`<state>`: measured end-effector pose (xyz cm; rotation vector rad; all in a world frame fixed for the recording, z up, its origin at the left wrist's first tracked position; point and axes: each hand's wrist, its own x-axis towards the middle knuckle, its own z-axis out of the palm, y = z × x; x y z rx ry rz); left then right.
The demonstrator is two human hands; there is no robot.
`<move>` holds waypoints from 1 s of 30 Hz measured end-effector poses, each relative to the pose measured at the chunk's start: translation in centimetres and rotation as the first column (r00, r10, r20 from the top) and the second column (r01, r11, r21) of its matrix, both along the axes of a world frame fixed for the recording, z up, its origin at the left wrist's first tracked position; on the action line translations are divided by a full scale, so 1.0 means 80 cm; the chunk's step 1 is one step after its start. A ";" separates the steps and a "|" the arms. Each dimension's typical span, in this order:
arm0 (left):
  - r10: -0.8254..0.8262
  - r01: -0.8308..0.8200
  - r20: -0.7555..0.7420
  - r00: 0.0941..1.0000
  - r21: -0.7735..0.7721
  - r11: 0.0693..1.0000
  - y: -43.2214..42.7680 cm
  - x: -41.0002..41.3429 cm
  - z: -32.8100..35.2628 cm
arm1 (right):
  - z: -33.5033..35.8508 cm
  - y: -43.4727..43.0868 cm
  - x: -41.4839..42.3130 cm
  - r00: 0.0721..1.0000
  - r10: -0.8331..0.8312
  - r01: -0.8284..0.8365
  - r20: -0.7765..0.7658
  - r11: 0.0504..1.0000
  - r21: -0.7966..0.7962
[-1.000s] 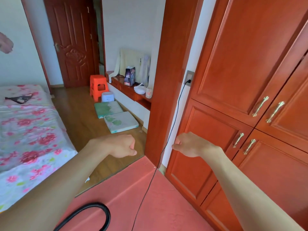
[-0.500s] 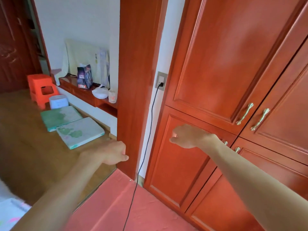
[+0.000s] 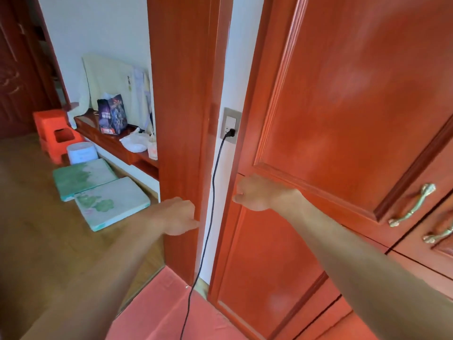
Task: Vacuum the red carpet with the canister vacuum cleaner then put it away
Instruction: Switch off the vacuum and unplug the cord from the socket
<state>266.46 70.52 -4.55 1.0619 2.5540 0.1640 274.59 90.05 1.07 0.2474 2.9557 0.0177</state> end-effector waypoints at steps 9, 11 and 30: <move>0.125 -0.119 0.047 0.991 -0.109 0.987 0.094 -0.082 -0.045 | -0.020 0.075 -0.121 0.990 0.056 -0.072 -0.128 0.990 -0.121; 0.149 -0.142 0.090 0.985 -0.078 0.987 0.112 -0.099 -0.056 | -0.025 0.083 -0.140 0.980 0.016 -0.048 -0.197 0.987 -0.155; 0.235 -0.728 0.736 0.635 0.470 0.499 0.210 -0.179 -0.171 | -0.051 0.082 -0.249 0.812 -0.553 0.185 -0.185 0.545 -0.818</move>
